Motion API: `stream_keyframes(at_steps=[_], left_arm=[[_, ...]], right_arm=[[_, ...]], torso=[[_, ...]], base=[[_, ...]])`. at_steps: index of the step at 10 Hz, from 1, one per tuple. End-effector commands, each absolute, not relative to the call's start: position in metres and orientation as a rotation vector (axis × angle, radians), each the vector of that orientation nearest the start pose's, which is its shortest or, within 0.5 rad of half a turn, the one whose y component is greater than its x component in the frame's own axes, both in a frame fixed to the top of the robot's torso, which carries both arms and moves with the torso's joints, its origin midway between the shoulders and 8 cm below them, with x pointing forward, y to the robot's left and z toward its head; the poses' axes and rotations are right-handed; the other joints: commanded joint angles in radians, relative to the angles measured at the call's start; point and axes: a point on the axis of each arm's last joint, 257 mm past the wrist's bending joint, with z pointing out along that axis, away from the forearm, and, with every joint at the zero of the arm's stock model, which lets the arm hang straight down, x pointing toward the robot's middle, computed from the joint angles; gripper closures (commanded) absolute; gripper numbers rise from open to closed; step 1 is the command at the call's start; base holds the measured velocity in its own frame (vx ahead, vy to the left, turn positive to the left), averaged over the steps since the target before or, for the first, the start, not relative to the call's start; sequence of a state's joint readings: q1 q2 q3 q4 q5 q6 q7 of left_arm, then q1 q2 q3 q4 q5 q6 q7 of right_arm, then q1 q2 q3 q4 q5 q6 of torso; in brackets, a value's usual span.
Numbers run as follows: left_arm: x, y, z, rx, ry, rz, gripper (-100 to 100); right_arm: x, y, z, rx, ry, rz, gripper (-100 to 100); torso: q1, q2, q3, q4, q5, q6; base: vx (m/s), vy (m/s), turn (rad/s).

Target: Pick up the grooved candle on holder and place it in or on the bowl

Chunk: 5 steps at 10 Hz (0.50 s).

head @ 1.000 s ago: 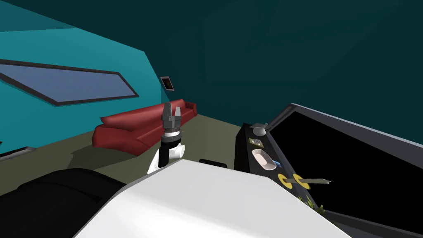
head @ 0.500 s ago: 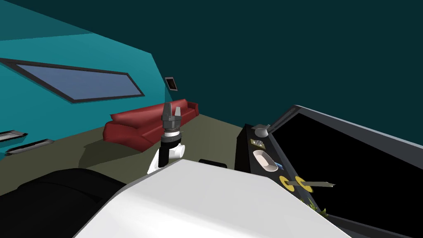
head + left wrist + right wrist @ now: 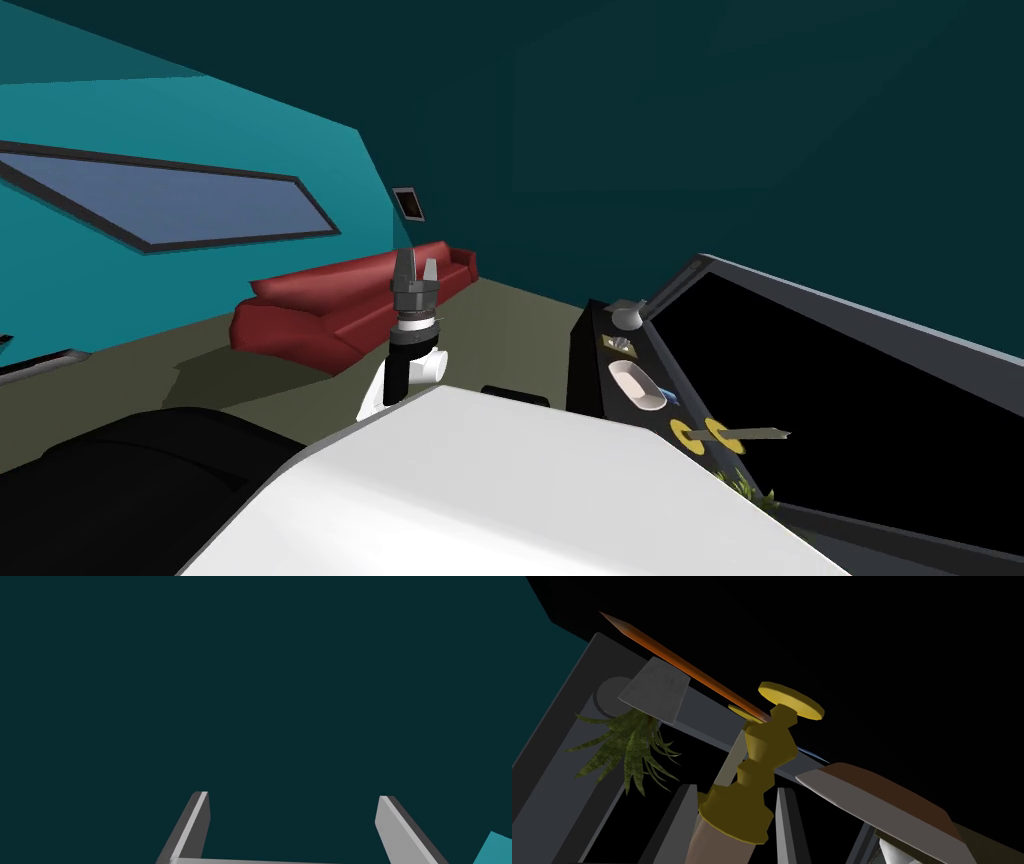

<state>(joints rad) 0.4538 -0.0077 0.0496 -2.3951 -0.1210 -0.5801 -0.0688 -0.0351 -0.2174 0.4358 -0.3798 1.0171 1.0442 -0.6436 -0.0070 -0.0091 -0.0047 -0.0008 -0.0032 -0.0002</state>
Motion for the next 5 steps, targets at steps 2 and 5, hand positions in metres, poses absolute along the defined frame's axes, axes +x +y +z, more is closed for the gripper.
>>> stream_keyframes(at_steps=[2,5], left_arm=[[0.304,0.263,0.099,-0.371,0.522,-1.169,0],[0.304,0.263,0.099,-0.371,0.522,-1.169,0]], right_arm=[[0.148,-0.515,-0.555,0.983,2.034,-1.116,100],[0.169,-0.506,-0.555,0.897,2.055,-1.072,100]], torso=[[0.000,-0.001,-0.001,-0.001,0.000,0.001],[0.001,-0.001,-0.001,-0.001,0.000,0.000]], base=[[0.079,0.000,-0.283],[0.061,0.008,-0.242]])
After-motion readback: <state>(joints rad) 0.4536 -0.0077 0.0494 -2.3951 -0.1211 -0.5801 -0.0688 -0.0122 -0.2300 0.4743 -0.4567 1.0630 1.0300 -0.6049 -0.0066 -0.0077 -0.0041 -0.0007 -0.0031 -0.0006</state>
